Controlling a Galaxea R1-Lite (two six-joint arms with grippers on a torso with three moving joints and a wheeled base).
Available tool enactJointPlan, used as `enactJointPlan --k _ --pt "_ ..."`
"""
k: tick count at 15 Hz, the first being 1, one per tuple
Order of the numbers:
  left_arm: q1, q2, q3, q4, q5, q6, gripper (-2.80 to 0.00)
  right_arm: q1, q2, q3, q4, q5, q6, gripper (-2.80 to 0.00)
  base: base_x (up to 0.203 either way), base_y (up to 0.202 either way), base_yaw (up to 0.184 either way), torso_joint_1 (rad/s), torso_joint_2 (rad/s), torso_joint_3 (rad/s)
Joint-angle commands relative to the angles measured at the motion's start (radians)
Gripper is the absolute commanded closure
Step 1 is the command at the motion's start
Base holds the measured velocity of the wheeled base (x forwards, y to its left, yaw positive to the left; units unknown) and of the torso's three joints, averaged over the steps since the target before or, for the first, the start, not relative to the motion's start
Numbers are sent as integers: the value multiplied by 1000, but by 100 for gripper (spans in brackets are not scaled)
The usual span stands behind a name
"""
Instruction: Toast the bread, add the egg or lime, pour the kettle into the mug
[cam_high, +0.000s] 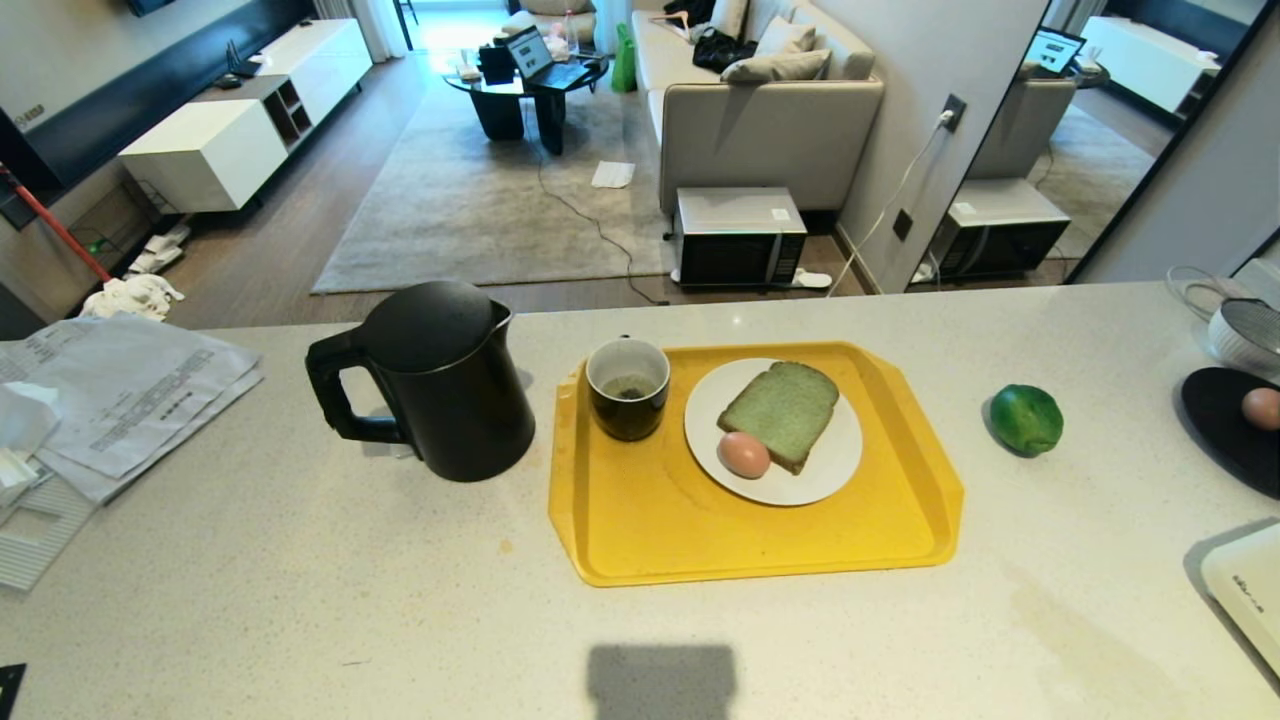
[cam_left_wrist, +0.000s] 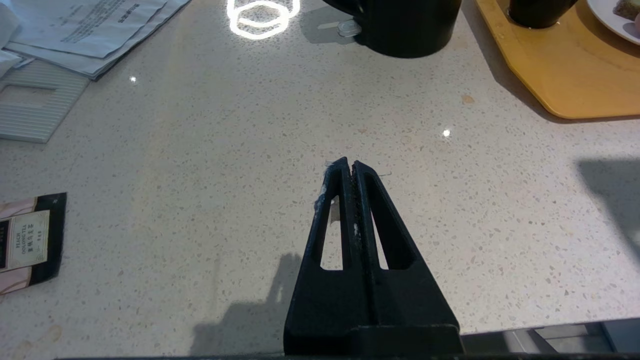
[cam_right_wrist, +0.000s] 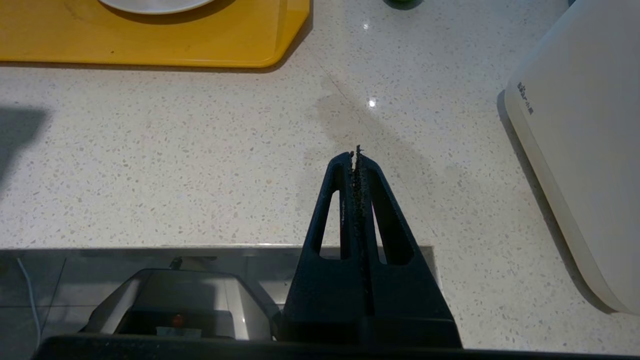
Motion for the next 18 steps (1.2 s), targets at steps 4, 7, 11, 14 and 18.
enactJointPlan --k 4,7,11,14,18 --pt "1 2 0 0 0 0 0 0 0 -1 1 0 0 0 -98 0 0 3 3 2" --pt "1 2 0 0 0 0 0 0 0 0 1 0 0 0 -144 0 0 -11 -14 4" --pt "0 2 0 0 0 0 0 0 0 0 1 0 0 0 0 0 0 0 0 0" --pt "0 2 0 0 0 0 0 0 0 -1 1 0 0 0 0 0 0 0 0 0" --pt "0 2 0 0 0 0 0 0 0 -1 1 0 0 0 2 10 4 -2 -2 1"
